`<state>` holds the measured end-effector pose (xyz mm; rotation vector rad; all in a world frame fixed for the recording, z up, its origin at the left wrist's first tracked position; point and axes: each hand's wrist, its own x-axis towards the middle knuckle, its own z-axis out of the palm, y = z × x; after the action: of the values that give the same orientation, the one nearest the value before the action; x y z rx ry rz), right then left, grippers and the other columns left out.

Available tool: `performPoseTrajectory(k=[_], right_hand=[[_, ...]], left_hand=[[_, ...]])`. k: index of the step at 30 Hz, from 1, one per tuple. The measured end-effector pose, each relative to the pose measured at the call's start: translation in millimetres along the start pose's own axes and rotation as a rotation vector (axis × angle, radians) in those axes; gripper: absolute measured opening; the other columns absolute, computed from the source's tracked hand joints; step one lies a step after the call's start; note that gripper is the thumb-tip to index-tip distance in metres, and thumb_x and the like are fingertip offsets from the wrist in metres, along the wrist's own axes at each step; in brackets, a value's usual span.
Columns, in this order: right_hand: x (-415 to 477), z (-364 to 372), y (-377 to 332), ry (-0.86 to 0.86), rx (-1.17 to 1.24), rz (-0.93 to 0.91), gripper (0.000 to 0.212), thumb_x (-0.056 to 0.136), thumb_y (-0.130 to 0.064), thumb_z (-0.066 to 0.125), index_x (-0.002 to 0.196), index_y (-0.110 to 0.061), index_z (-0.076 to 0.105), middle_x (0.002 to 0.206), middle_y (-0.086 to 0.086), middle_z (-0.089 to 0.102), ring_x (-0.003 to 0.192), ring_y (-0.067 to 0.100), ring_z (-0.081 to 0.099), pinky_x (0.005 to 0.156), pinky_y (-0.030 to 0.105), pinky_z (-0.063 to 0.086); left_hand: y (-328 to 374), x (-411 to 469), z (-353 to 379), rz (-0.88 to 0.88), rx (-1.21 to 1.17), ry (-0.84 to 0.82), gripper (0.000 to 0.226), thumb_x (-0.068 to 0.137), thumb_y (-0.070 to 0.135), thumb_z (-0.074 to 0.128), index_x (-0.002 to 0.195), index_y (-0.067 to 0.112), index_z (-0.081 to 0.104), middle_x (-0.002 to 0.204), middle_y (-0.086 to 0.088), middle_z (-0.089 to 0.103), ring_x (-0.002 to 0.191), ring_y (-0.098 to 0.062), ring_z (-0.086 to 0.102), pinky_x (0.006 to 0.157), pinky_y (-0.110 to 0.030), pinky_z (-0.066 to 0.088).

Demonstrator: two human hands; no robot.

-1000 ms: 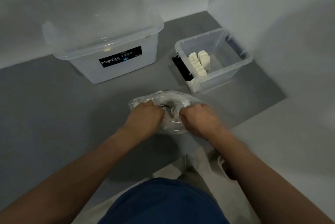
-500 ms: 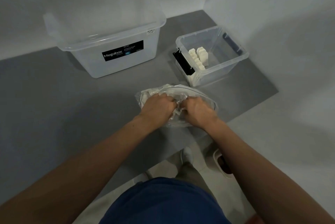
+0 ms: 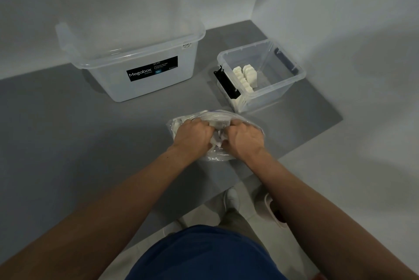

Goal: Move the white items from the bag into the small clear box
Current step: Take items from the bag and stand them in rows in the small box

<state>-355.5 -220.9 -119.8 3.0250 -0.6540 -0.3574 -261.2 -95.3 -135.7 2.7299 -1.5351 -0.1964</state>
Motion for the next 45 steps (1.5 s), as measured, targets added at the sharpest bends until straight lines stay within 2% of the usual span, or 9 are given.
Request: performPoseTrajectory(k=[10, 16, 21, 26, 31, 34, 38, 42, 45], right_hand=[[-4, 2, -2, 0.141, 0.162, -0.014, 0.031, 0.092, -0.041, 0.057, 0.109, -0.024, 0.076, 0.11, 0.002, 0.07, 0.093, 0.03, 0.07, 0.072, 0.037, 0.055], [-9, -7, 6, 0.135, 0.315, -0.056, 0.027, 0.094, -0.035, 0.057, 0.115, -0.025, 0.07, 0.113, 0.002, 0.073, 0.105, 0.029, 0.067, 0.084, 0.038, 0.052], [-10, -14, 13, 0.133, 0.611, -0.086, 0.019, 0.094, -0.033, 0.063, 0.11, -0.028, 0.071, 0.104, -0.008, 0.075, 0.096, 0.014, 0.07, 0.083, 0.035, 0.056], [-8, -23, 18, 0.092, 0.988, -0.052, 0.013, 0.092, -0.034, 0.073, 0.104, -0.03, 0.073, 0.096, -0.011, 0.075, 0.085, 0.007, 0.072, 0.079, 0.033, 0.061], [-11, -34, 23, -0.035, 1.481, 0.006, 0.021, 0.097, -0.011, 0.068, 0.117, -0.014, 0.073, 0.109, 0.013, 0.075, 0.099, 0.027, 0.073, 0.084, 0.032, 0.06], [-11, -37, 26, -0.092, 1.5, -0.064, 0.035, 0.091, -0.007, 0.073, 0.124, -0.019, 0.069, 0.116, 0.013, 0.071, 0.1, 0.022, 0.072, 0.088, 0.036, 0.06], [-10, -37, 20, -0.07, 1.411, -0.049, 0.061, 0.08, -0.002, 0.083, 0.133, -0.023, 0.061, 0.116, 0.007, 0.07, 0.102, 0.022, 0.073, 0.09, 0.039, 0.061], [-11, -37, 13, 0.009, 1.438, 0.032, 0.055, 0.079, -0.004, 0.084, 0.127, -0.021, 0.063, 0.104, 0.004, 0.072, 0.087, 0.016, 0.074, 0.082, 0.034, 0.062], [-12, -39, 13, 0.06, 1.41, 0.042, 0.035, 0.083, 0.0, 0.078, 0.112, -0.017, 0.071, 0.094, -0.001, 0.074, 0.076, 0.009, 0.071, 0.076, 0.03, 0.061]], left_hand=[[-9, -3, 1, -0.012, -0.284, 0.034, 0.043, 0.079, 0.027, 0.072, 0.121, 0.022, 0.062, 0.117, -0.002, 0.067, 0.113, -0.025, 0.061, 0.091, -0.039, 0.05], [-18, -5, -3, -0.007, -0.48, 0.067, 0.056, 0.08, 0.031, 0.075, 0.133, 0.022, 0.06, 0.131, 0.001, 0.062, 0.121, -0.021, 0.059, 0.096, -0.046, 0.051], [-22, -6, -6, 0.011, -0.626, 0.132, 0.045, 0.087, 0.034, 0.074, 0.129, 0.019, 0.066, 0.12, 0.001, 0.071, 0.103, -0.017, 0.067, 0.09, -0.035, 0.053], [-25, -7, -15, -0.061, -0.787, 0.124, 0.014, 0.09, 0.03, 0.075, 0.099, 0.019, 0.074, 0.07, 0.01, 0.068, 0.064, 0.0, 0.06, 0.065, -0.028, 0.046], [-27, -12, -17, -0.247, -1.411, -0.02, 0.015, 0.095, 0.014, 0.071, 0.11, 0.016, 0.071, 0.101, -0.015, 0.074, 0.084, -0.02, 0.073, 0.079, -0.033, 0.063], [-23, -15, -20, -0.304, -1.635, -0.07, 0.023, 0.098, 0.01, 0.064, 0.121, 0.009, 0.067, 0.114, -0.021, 0.071, 0.096, -0.029, 0.072, 0.083, -0.034, 0.062], [-19, -14, -23, -0.345, -1.707, -0.061, 0.018, 0.099, 0.011, 0.064, 0.117, 0.01, 0.066, 0.106, -0.02, 0.074, 0.091, -0.026, 0.074, 0.079, -0.034, 0.063], [-14, -13, -25, -0.385, -1.764, -0.03, 0.016, 0.1, 0.011, 0.061, 0.116, 0.012, 0.065, 0.1, -0.013, 0.076, 0.088, -0.022, 0.075, 0.077, -0.032, 0.062], [-16, -14, -23, -0.393, -1.737, -0.029, 0.019, 0.101, 0.012, 0.06, 0.119, 0.009, 0.066, 0.104, -0.015, 0.076, 0.091, -0.02, 0.075, 0.076, -0.029, 0.062]])
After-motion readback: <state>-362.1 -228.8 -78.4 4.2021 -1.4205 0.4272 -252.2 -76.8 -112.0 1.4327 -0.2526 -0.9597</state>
